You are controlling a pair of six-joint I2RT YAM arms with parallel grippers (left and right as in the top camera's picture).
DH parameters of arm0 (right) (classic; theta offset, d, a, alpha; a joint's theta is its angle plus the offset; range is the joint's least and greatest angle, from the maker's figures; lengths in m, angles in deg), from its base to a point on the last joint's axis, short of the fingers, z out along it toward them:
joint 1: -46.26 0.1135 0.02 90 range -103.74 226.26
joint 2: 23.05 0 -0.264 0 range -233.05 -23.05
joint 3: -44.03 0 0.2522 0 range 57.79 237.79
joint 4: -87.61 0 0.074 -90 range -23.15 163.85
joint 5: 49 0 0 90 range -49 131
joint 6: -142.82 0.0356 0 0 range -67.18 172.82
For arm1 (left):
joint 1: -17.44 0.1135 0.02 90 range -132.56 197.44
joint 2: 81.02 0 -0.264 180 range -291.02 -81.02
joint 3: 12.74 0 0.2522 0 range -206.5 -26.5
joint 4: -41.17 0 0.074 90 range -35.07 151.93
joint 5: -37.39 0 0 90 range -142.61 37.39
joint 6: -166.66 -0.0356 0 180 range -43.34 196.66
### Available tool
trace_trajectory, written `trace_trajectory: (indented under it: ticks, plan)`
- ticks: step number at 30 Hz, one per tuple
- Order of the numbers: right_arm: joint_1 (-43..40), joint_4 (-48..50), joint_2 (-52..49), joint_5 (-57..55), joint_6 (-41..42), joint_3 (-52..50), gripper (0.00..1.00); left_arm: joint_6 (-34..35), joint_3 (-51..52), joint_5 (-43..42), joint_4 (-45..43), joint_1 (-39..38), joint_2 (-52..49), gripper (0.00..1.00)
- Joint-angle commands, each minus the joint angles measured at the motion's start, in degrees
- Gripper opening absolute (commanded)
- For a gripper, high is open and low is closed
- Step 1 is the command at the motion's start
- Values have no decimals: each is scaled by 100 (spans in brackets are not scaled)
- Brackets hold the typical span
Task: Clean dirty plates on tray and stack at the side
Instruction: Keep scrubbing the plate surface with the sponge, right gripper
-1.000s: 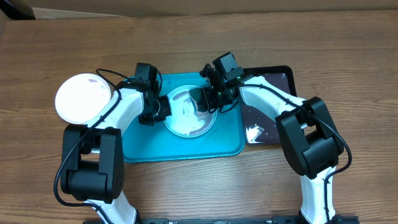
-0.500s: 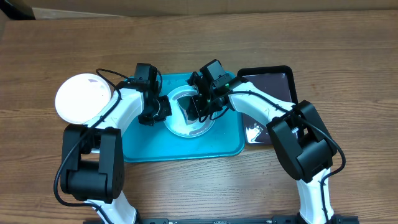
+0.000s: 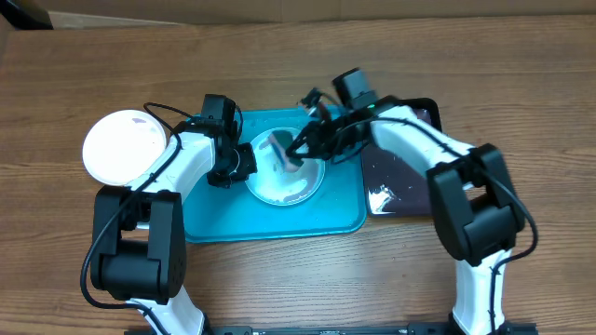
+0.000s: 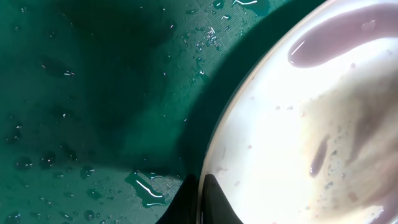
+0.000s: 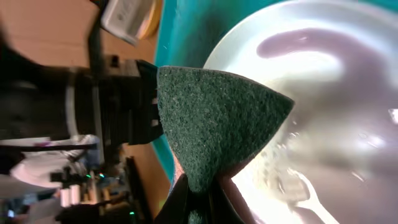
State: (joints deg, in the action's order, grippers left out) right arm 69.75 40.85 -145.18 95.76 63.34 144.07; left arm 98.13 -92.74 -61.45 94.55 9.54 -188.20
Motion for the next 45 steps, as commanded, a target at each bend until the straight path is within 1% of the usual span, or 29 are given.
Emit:
trace_trajectory:
  ticks: [1,4,7,12,17,18,23,28,45]
  plan:
    - [-9,-20,260,190,-7,61,4,39,57,-4,13,-48,-116,4]
    - [22,87,251,153,83,-120,4,39,57,-4,13,-48,-116,4]
    - [83,452,249,39,551,-376,4,37,57,-4,13,-48,-116,4]
    - [201,1725,249,44,1460,-990,4,39,57,-4,13,-48,-116,4]
    - [361,2804,249,61,1980,-1416,4,37,57,-4,15,-48,-116,4]
    - [409,2931,249,59,1980,-1458,4,39,57,-4,15,-48,-116,4]
    - [597,3171,249,28,1978,-1469,4,39,57,-4,13,-48,-116,4]
    - [728,3121,249,-337,1976,-1471,4,37,57,-2,17,-48,-116,4]
    - [780,3119,236,-531,1950,-1471,4,37,57,-2,15,-48,-116,4]
